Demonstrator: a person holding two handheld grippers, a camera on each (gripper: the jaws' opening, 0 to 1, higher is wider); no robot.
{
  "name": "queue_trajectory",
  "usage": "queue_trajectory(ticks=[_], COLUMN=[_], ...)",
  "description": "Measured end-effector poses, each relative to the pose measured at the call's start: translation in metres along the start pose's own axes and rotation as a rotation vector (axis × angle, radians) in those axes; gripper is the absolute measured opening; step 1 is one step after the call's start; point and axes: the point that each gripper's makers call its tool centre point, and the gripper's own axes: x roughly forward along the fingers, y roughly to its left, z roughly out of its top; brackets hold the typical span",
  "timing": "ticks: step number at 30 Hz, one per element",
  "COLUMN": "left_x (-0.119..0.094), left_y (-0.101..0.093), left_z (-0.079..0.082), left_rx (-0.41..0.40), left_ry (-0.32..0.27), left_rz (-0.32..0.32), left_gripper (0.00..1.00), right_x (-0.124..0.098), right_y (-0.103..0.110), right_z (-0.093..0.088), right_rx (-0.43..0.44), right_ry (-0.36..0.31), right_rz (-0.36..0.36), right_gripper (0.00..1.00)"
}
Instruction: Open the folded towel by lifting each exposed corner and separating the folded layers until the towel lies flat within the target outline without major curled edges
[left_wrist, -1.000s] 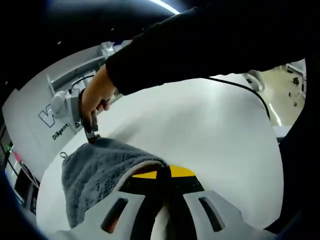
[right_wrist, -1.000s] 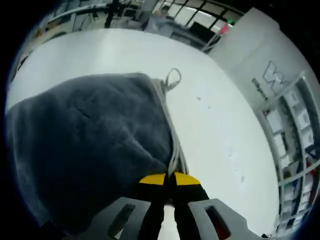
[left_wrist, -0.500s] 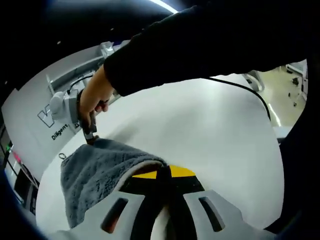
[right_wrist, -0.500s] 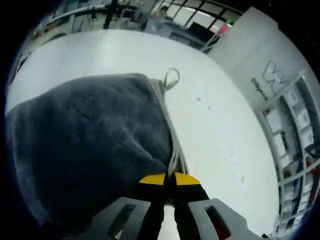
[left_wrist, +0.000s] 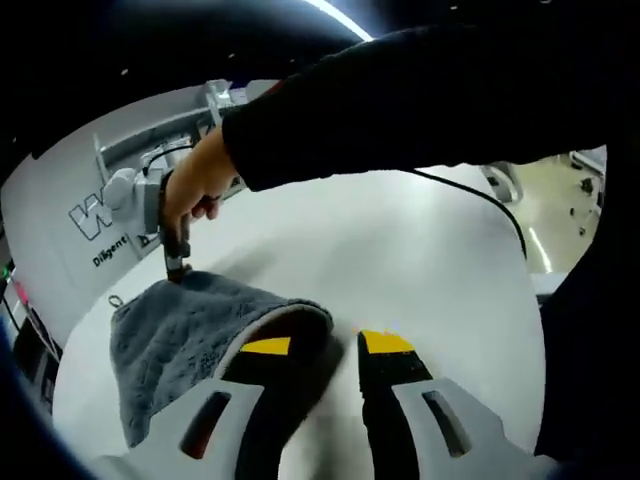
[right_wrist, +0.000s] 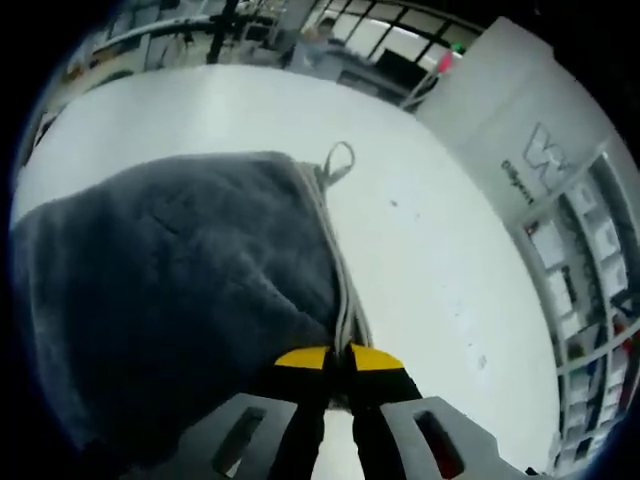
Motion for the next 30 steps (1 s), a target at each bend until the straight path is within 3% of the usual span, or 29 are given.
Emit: queue_trajectory(ticks=[5,7,8,11,13,16,19,21,24,28,30], left_x=[-0.015,-0.025,-0.029,-0.038,-0.046,-0.059,-0.070,-0.076,-0.084,-0.095,-0.097], left_y=[0.004,0.004,0.007,0.016,0.026,0.051,0.077,0.094,0.111,0.130,0.134], left_z=[0.016,0.030,0.036,0.044,0.050,0.054,0.050,0.044,0.037,0.032,0.032], left_rx=[-0.018,-0.019,-0.022,-0.028,-0.025,-0.047,-0.068,-0.084,-0.102,-0.130,-0.140], left_ry=[-0.069,-0.130,-0.160,-0.197,-0.217,-0.232,-0.237,-0.230,-0.223,-0.223,-0.229], left_rz=[0.019,0.025,0.038,0.068,0.099,0.170,0.222,0.253,0.292,0.337,0.345], left_gripper=[0.61,0.72,0.78,0.92,0.98,1.00,1.00,1.00,1.00,1.00,1.00], right_x=[-0.002,-0.003,-0.007,-0.015,-0.021,-0.032,-0.049,-0.064,-0.082,-0.104,-0.114], right_y=[-0.015,-0.023,-0.037,-0.055,-0.066,-0.079,-0.092,-0.104,-0.110,-0.107,-0.101], right_z=[0.003,0.005,0.006,0.010,0.010,0.013,0.014,0.022,0.022,0.023,0.020], right_rx=[0.013,0.001,0.008,0.030,0.054,0.104,0.148,0.161,0.195,0.231,0.303], right_ry=[-0.020,-0.030,-0.033,-0.067,-0.081,-0.125,-0.159,-0.234,-0.275,-0.338,-0.385], right_rz=[-0.037,-0.071,-0.133,-0.186,-0.218,-0.261,-0.330,-0.397,-0.461,-0.502,-0.508], right_gripper=[0.21,0.37,0.44,0.68,0.81,0.99,1.00,1.00,1.00,1.00,1.00])
